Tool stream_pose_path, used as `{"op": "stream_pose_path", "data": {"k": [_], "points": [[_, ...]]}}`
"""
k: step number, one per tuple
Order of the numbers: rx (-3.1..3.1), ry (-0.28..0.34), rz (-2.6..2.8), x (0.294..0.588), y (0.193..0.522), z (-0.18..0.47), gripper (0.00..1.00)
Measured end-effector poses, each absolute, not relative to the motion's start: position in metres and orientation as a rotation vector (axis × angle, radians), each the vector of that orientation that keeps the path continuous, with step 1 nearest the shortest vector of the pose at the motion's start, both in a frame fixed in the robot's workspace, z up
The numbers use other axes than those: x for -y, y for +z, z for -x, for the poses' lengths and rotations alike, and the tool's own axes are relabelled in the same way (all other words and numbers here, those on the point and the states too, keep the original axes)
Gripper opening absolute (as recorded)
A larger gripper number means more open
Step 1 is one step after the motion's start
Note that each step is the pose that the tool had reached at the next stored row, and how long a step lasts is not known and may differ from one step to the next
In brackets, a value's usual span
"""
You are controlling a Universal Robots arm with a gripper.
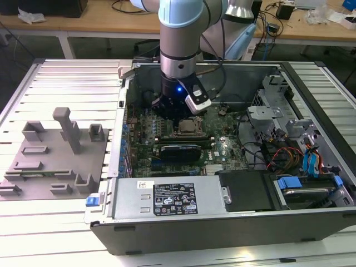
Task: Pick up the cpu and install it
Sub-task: 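Close the cpu cover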
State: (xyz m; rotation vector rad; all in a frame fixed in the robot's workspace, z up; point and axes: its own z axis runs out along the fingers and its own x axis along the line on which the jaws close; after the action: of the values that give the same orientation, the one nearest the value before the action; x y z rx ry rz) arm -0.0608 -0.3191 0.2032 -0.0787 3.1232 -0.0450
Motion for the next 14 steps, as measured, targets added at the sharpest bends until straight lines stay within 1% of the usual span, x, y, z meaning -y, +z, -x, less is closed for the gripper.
{"op": "stream_pose_path", "data": {"k": [3, 14], "points": [[-3.12, -0.044, 0.149, 0.3192, 0.2026, 0.0608, 0.11], [-3.121, -0.046, 0.15, 0.3196, 0.2005, 0.061, 0.11]]}}
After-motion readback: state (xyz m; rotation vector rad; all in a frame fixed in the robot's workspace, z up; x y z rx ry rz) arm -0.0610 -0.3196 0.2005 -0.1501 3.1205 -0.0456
